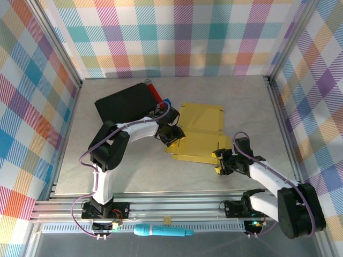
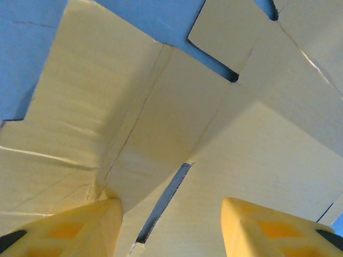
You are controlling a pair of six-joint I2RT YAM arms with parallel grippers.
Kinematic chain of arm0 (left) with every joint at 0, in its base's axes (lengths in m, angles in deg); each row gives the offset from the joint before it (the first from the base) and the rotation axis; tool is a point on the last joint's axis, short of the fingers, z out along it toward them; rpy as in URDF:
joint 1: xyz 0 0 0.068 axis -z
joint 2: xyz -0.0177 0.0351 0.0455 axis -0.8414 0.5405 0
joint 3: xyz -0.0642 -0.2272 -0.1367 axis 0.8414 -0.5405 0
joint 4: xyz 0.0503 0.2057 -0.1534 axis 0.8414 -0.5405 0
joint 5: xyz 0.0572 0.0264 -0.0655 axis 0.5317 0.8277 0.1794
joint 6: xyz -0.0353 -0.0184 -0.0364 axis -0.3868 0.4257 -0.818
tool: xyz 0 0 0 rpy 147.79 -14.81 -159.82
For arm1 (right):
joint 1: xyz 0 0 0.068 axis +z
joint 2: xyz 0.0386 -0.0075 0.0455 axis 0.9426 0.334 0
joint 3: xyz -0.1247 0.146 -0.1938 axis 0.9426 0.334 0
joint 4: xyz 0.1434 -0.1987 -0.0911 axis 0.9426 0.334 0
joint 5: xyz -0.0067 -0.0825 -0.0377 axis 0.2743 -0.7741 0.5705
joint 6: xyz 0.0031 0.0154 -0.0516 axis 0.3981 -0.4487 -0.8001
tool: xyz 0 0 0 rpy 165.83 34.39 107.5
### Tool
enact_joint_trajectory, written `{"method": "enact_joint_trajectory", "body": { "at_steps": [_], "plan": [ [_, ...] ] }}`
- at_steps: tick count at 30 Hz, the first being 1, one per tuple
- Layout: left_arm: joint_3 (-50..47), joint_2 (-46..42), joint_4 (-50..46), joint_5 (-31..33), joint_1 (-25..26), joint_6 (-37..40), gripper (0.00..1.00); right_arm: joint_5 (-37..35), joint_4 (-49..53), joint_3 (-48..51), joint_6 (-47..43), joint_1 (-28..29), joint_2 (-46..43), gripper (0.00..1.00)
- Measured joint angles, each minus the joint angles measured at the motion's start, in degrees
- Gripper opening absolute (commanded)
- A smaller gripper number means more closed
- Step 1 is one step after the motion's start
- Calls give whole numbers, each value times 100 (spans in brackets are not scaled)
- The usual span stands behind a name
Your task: Fold the paper box
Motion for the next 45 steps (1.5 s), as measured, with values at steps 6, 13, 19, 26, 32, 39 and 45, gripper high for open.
{"method": "enact_joint_trajectory", "body": {
  "at_steps": [6, 13, 19, 26, 32, 39, 45],
  "plan": [
    [0, 0, 0, 2, 4, -17, 52, 63, 57, -151, 76, 0, 289, 57],
    [-2, 0, 0, 2, 4, -17, 52, 168, 269, -389, 50, -61, 662, 51],
    [-2, 0, -4, 0, 4, -15, 52, 24, 133, -710, -251, -125, 1008, 49],
    [-2, 0, -28, -68, 4, -11, 52, -267, -664, -940, -483, -227, 1222, 46],
    [9, 0, -55, -90, 11, 7, 52, -323, -778, -979, -636, -227, 1311, 43],
    [33, 0, -90, -96, 15, 9, 52, -374, -522, -1047, -911, -435, 1075, 52],
    [68, 0, -273, -83, 17, 157, 52, -254, 339, -2396, -2205, -1207, 1788, 61]
  ]
}}
